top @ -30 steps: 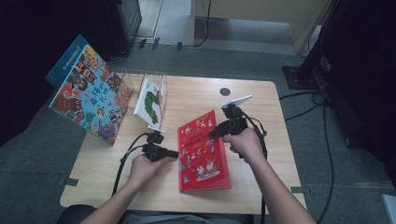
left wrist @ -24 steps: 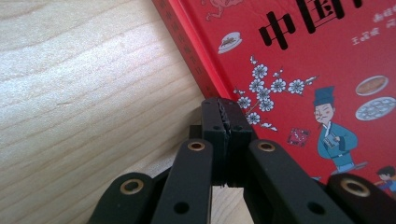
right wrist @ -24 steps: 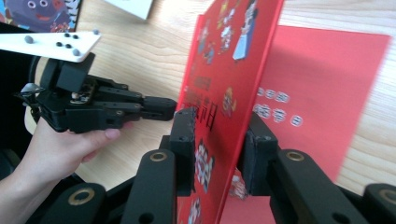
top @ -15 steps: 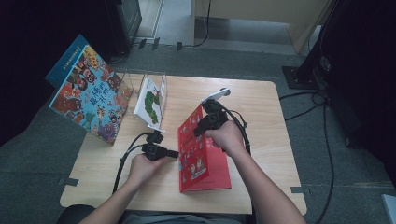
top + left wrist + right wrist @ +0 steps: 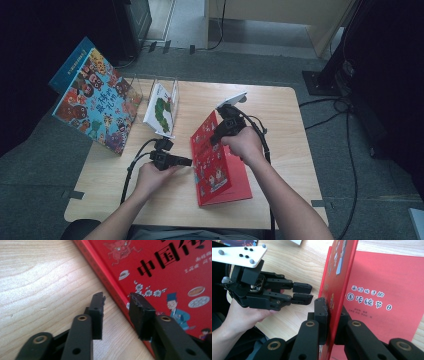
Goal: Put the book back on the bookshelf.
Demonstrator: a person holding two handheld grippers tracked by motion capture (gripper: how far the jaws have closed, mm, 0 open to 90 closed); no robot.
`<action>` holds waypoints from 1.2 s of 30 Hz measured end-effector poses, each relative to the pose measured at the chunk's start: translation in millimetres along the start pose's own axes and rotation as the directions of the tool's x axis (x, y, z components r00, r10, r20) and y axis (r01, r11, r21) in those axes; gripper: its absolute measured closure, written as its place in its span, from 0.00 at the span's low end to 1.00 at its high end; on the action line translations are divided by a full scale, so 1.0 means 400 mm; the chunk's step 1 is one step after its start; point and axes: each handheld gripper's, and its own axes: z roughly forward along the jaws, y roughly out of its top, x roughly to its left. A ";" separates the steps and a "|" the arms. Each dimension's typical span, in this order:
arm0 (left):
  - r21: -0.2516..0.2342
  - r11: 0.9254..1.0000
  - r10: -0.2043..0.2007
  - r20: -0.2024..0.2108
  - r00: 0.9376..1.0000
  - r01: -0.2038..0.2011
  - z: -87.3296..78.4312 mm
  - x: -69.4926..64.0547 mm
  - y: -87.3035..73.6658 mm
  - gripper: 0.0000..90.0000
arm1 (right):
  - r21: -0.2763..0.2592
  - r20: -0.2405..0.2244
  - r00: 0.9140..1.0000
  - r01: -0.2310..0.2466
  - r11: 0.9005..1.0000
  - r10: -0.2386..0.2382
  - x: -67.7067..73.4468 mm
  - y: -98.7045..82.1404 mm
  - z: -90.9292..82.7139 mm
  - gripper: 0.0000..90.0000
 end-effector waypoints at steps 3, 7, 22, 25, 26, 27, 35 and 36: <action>-0.002 1.000 0.010 0.014 1.000 -0.010 -0.001 -0.001 0.001 0.65 | -0.006 0.011 1.000 0.009 1.000 -0.009 0.000 0.004 -0.017 0.97; -0.022 1.000 0.017 0.021 1.000 -0.017 -0.005 0.000 0.004 0.56 | 0.003 0.025 0.999 0.033 0.999 -0.033 -0.001 0.006 -0.036 0.98; -0.062 0.997 0.057 0.041 0.998 -0.055 -0.004 -0.012 0.012 0.43 | 0.010 0.023 0.995 0.096 0.995 -0.097 0.019 0.004 -0.114 0.98; -0.073 0.996 0.062 0.053 0.997 -0.058 -0.003 -0.016 0.013 0.43 | 0.010 0.025 0.992 0.121 0.993 -0.121 0.032 -0.004 -0.125 0.98; -0.073 0.996 0.063 0.062 0.996 -0.059 -0.004 -0.018 0.014 0.43 | 0.013 0.026 0.991 0.130 0.991 -0.130 0.036 -0.005 -0.128 0.98; -0.079 0.995 0.071 0.064 0.995 -0.066 -0.004 -0.023 0.015 0.43 | 0.011 0.025 0.990 0.138 0.990 -0.139 0.040 -0.006 -0.131 0.98; -0.118 0.989 0.098 0.120 0.988 -0.084 -0.004 -0.048 0.028 0.44 | -0.001 0.009 0.985 0.171 0.985 -0.171 0.055 -0.013 -0.155 0.98; -0.125 0.988 0.103 0.145 0.984 -0.085 -0.004 -0.049 0.030 0.43 | -0.004 0.000 0.984 0.176 0.984 -0.176 0.055 -0.014 -0.157 0.98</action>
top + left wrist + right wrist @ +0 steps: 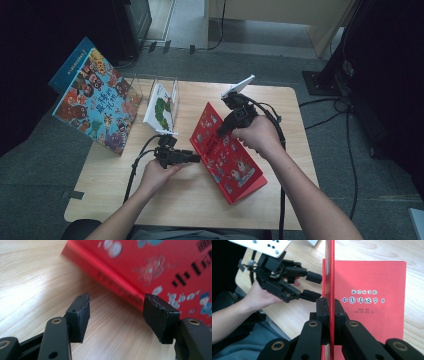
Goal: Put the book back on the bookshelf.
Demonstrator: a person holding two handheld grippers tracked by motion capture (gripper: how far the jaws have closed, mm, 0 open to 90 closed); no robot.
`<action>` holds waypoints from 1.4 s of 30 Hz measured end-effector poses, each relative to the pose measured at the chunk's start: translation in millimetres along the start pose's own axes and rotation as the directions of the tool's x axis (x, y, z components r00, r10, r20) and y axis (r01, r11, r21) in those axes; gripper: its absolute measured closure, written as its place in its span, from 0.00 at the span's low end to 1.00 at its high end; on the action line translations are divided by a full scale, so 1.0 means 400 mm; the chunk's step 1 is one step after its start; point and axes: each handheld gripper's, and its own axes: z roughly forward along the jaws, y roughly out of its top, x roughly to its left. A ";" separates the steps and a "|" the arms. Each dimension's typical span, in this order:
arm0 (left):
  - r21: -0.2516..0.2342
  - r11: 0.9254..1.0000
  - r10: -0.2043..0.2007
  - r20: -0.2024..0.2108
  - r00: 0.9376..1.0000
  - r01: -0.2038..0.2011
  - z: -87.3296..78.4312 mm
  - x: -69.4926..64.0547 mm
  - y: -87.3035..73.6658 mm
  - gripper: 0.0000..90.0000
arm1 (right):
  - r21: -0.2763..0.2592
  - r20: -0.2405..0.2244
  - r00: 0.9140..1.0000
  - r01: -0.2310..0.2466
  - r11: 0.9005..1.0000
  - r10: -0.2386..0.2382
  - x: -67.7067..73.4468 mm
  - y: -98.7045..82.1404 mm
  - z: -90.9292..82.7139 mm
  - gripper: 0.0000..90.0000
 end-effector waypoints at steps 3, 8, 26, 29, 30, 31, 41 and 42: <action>0.005 1.000 -0.013 0.048 0.999 0.013 0.000 -0.001 0.007 0.42 | -0.014 -0.014 1.000 0.017 1.000 -0.018 0.006 -0.007 0.001 0.98; -0.003 1.000 0.003 0.073 0.997 -0.003 -0.015 -0.006 0.022 0.39 | -0.037 -0.063 0.997 0.050 0.998 -0.052 -0.001 -0.022 -0.004 0.98; 0.010 0.956 0.289 0.120 0.950 -0.293 -0.161 -0.051 0.139 0.36 | -0.363 -0.208 0.888 0.319 0.875 -0.410 -0.035 -0.105 -0.038 0.99; -0.012 0.951 0.303 0.203 0.931 -0.307 -0.184 -0.052 0.140 0.54 | -0.413 -0.267 0.845 0.334 0.847 -0.464 -0.064 -0.114 -0.035 0.99; -0.012 0.945 0.322 0.223 0.920 -0.328 -0.191 -0.054 0.141 0.54 | -0.413 -0.267 0.845 0.334 0.847 -0.464 -0.064 -0.114 -0.035 0.99; -0.013 0.939 0.335 0.241 0.911 -0.343 -0.197 -0.057 0.142 0.59 | -0.426 -0.275 0.833 0.343 0.837 -0.481 -0.070 -0.117 -0.031 0.99; 0.074 0.844 0.515 0.173 0.840 -0.532 -0.258 -0.107 0.171 0.81 | -0.429 -0.231 0.796 0.433 0.793 -0.560 -0.087 -0.117 0.023 0.91; 0.072 0.822 0.549 0.163 0.819 -0.565 -0.259 -0.118 0.167 0.86 | -0.433 -0.204 0.812 0.426 0.795 -0.547 -0.092 -0.115 0.030 0.85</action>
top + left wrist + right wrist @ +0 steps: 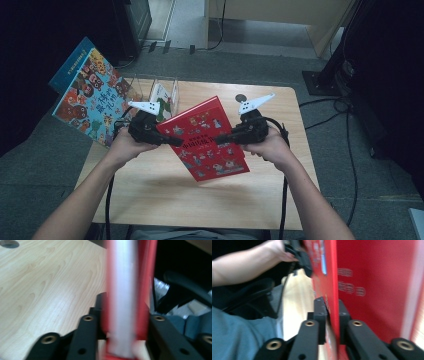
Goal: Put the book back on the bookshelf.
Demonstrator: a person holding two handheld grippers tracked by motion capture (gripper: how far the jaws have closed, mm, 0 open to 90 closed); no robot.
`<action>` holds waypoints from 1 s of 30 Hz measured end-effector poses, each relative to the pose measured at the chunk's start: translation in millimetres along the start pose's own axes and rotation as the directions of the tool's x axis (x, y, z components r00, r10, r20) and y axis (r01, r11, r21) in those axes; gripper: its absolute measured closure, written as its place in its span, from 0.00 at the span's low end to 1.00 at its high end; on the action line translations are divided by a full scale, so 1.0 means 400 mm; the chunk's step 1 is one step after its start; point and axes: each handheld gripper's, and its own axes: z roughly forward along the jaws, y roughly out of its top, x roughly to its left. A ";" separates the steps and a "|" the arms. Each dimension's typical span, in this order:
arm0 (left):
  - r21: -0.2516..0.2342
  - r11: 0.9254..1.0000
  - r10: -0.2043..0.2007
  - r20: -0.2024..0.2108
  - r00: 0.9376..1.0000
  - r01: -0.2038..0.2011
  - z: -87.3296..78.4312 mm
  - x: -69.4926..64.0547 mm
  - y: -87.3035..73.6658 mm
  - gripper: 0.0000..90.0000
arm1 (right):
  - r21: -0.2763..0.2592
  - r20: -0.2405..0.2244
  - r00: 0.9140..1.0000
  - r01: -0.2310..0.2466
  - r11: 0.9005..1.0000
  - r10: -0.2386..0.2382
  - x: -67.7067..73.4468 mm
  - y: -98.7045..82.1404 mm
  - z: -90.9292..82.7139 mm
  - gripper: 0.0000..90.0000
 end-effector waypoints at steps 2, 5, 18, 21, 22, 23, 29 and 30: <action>0.015 1.000 0.005 -0.011 1.000 -0.004 -0.003 -0.007 0.006 0.88 | -0.001 -0.017 1.000 -0.021 1.000 0.021 -0.014 -0.005 0.004 0.83; 0.013 1.000 0.007 -0.017 1.000 -0.007 -0.013 -0.005 0.008 0.88 | -0.034 -0.007 1.000 -0.018 0.999 0.018 -0.016 -0.012 0.005 0.81; 0.160 0.987 0.033 -0.091 0.995 -0.019 0.002 -0.014 0.030 0.86 | -0.019 0.079 0.996 -0.040 0.999 0.041 -0.042 -0.050 0.018 0.76; 0.172 0.985 0.026 -0.093 0.995 -0.010 0.004 -0.012 0.035 0.85 | -0.023 0.076 0.996 -0.040 0.999 0.041 -0.042 -0.052 0.020 0.76; 0.177 0.984 0.024 -0.098 0.995 -0.006 0.004 -0.013 0.039 0.85 | -0.025 0.077 0.996 -0.037 0.999 0.039 -0.043 -0.052 0.021 0.76; 0.183 0.983 0.029 -0.098 0.995 -0.010 0.005 -0.014 0.044 0.84 | -0.027 0.074 0.997 -0.037 0.999 0.039 -0.043 -0.053 0.022 0.76; 0.225 0.974 0.029 -0.109 0.994 -0.004 0.001 -0.018 0.068 0.81 | -0.042 0.063 0.997 -0.031 0.999 0.034 -0.043 -0.055 0.029 0.77; 0.258 0.966 0.050 -0.114 0.992 -0.019 0.000 -0.023 0.077 0.81 | -0.044 0.057 0.998 -0.025 0.999 0.027 -0.043 -0.056 0.030 0.78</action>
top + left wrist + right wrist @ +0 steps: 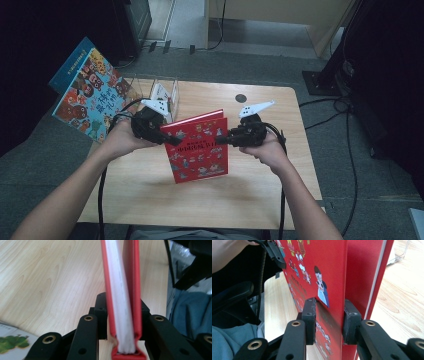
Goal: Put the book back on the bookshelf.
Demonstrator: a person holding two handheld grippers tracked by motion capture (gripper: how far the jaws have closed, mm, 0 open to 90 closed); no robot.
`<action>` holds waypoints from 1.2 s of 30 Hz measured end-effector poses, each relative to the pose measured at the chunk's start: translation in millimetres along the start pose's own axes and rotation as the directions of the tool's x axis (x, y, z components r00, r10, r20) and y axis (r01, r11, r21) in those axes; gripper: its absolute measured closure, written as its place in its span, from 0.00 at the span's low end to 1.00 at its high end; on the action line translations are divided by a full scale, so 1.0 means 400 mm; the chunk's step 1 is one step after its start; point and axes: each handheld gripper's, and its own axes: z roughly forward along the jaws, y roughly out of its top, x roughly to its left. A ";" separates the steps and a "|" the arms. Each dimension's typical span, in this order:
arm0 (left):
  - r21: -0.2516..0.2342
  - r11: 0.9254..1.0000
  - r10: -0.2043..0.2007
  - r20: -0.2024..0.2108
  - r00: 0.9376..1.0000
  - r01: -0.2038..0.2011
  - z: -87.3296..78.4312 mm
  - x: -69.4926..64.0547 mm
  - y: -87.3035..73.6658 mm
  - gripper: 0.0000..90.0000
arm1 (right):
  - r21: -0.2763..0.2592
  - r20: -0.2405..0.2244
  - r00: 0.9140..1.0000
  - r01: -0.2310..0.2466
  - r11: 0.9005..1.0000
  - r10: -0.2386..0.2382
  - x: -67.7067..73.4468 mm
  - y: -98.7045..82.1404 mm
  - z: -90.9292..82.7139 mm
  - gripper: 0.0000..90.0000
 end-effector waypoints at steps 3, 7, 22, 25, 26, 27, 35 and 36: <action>0.017 1.000 0.006 -0.004 1.000 -0.006 -0.003 -0.005 0.011 0.80 | -0.002 -0.004 1.000 0.009 1.000 -0.009 0.000 -0.002 0.000 0.77; 0.027 1.000 0.004 0.009 1.000 -0.004 -0.017 -0.009 0.037 0.79 | -0.013 -0.008 1.000 0.025 1.000 -0.025 -0.001 -0.008 0.000 0.76; 0.212 0.976 -0.043 0.001 0.999 0.041 0.021 0.000 0.135 0.80 | -0.039 0.018 0.999 0.046 0.998 -0.046 -0.003 -0.025 -0.002 0.70; 0.261 0.964 -0.060 0.004 0.998 0.057 0.027 0.005 0.154 0.80 | -0.041 0.026 0.999 0.047 0.998 -0.046 -0.005 -0.027 -0.003 0.70; 0.277 0.959 -0.067 0.010 0.998 0.062 0.028 0.004 0.158 0.81 | -0.041 0.023 0.999 0.048 0.998 -0.047 -0.005 -0.027 -0.004 0.70; 0.287 0.956 -0.072 0.006 0.997 0.068 0.027 0.004 0.162 0.82 | -0.041 0.020 0.998 0.056 0.998 -0.055 -0.004 -0.028 -0.004 0.69; 0.296 0.953 -0.070 0.022 0.997 0.060 0.015 0.001 0.167 0.88 | -0.067 -0.023 0.994 0.110 0.992 -0.111 -0.003 -0.054 -0.018 0.63; 0.301 0.952 -0.070 0.021 0.997 0.061 0.014 0.001 0.165 0.88 | -0.068 -0.020 0.993 0.114 0.991 -0.116 -0.004 -0.059 -0.021 0.62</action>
